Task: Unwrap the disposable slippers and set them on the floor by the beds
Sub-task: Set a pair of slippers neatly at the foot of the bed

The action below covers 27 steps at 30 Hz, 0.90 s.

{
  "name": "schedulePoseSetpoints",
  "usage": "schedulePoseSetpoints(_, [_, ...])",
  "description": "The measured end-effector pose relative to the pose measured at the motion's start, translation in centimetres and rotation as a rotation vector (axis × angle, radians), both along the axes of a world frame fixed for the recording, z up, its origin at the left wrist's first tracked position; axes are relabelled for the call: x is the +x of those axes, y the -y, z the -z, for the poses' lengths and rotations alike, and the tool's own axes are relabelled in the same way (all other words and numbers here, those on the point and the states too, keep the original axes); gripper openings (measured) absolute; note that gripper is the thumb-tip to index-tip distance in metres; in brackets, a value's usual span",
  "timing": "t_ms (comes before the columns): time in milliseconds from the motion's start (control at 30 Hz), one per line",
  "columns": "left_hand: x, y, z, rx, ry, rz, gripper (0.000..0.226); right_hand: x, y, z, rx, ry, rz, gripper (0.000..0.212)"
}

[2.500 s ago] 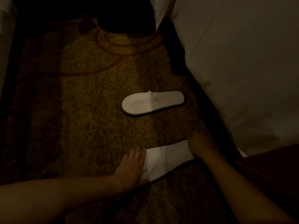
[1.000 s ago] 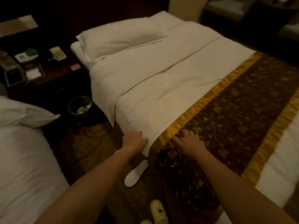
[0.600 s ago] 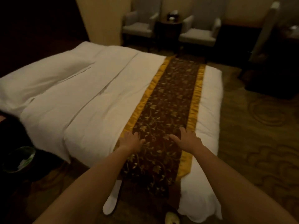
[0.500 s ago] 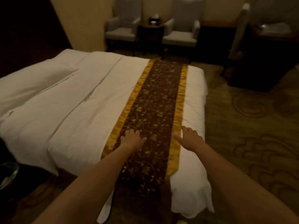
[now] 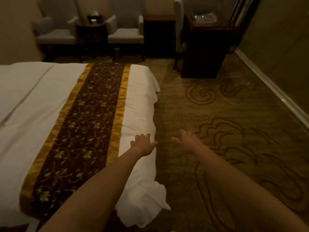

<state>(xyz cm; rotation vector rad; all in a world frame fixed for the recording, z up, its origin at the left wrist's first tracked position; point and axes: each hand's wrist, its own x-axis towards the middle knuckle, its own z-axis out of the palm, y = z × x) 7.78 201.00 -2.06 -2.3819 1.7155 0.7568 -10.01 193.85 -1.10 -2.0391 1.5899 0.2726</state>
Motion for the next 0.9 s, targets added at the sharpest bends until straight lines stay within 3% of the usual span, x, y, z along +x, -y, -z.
schedulePoseSetpoints(333, [-5.3,15.2,1.9,0.070,-0.044,0.091,0.064,-9.2,14.4,3.6,0.093,-0.021,0.019,0.070])
schedulePoseSetpoints(900, [-3.1,52.8,3.9,0.121,-0.059,0.117,0.067,-9.4,50.1,4.0,0.066,-0.021,0.025,0.074])
